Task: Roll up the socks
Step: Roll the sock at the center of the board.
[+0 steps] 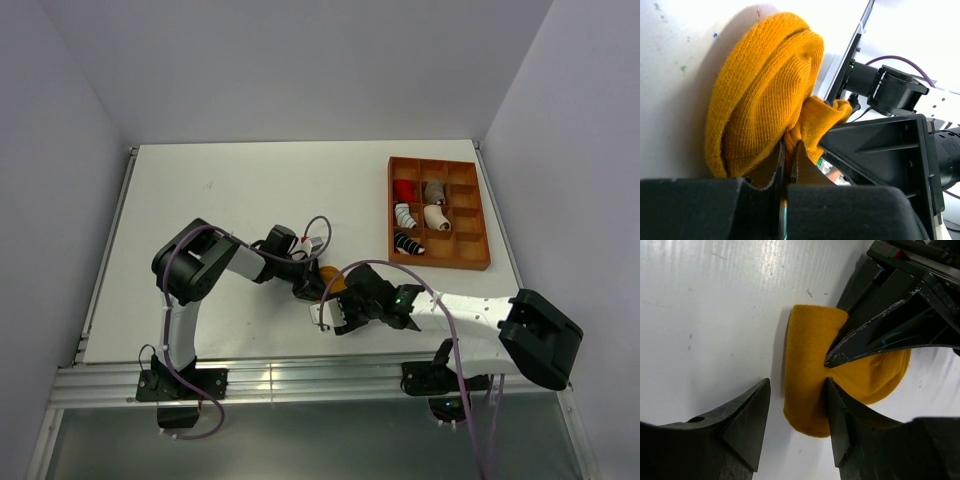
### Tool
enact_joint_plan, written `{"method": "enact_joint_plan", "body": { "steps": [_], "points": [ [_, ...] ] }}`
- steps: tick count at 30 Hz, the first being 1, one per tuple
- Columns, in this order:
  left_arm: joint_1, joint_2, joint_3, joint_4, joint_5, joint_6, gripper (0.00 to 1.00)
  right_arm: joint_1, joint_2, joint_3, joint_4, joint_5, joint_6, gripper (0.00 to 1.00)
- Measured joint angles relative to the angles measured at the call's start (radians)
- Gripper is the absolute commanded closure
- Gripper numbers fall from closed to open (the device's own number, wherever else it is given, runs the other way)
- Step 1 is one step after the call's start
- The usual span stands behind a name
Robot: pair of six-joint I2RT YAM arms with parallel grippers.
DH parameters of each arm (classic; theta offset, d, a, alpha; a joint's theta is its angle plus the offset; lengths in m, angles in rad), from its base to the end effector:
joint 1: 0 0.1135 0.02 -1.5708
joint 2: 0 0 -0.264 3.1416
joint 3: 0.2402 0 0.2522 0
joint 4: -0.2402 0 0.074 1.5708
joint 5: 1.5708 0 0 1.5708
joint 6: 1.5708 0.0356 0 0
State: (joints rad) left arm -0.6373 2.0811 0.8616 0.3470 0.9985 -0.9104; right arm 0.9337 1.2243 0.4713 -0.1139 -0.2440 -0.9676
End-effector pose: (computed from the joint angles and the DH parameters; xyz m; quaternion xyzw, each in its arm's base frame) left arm 0.2631 -0.2320 0.0631 -0.0500 -0.8396 0.5317 0.0996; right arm 0.1242 0.1822 0.1553 -0.7826 0.5073 0.1084 0.3441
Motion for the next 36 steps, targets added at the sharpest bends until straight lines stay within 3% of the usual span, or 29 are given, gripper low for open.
{"method": "enact_joint_plan", "body": {
  "steps": [6,10,15,21,28,30,36],
  "points": [
    [0.000,0.000,-0.001,0.003,0.001,0.000,1.00,0.005,0.064,0.031,0.027,0.039,-0.007,0.53],
    [0.002,-0.011,-0.002,0.002,0.001,0.003,1.00,0.006,0.115,0.069,0.012,0.058,-0.011,0.70],
    [0.012,-0.071,-0.037,-0.034,-0.054,0.006,0.99,0.011,0.159,0.121,-0.026,0.051,-0.017,0.75],
    [0.016,-0.158,-0.055,-0.114,-0.166,0.043,0.87,0.011,0.194,0.154,-0.039,0.040,-0.022,0.77],
    [0.026,-0.188,-0.037,-0.193,-0.219,0.076,0.80,0.011,0.222,0.184,-0.049,0.045,-0.023,0.77],
    [0.029,-0.191,-0.033,-0.204,-0.228,0.084,0.71,0.011,0.226,0.190,-0.055,0.047,-0.025,0.77],
    [0.045,-0.208,-0.001,-0.261,-0.279,0.121,0.64,0.011,0.226,0.196,-0.072,0.061,-0.026,0.77]
  ]
}}
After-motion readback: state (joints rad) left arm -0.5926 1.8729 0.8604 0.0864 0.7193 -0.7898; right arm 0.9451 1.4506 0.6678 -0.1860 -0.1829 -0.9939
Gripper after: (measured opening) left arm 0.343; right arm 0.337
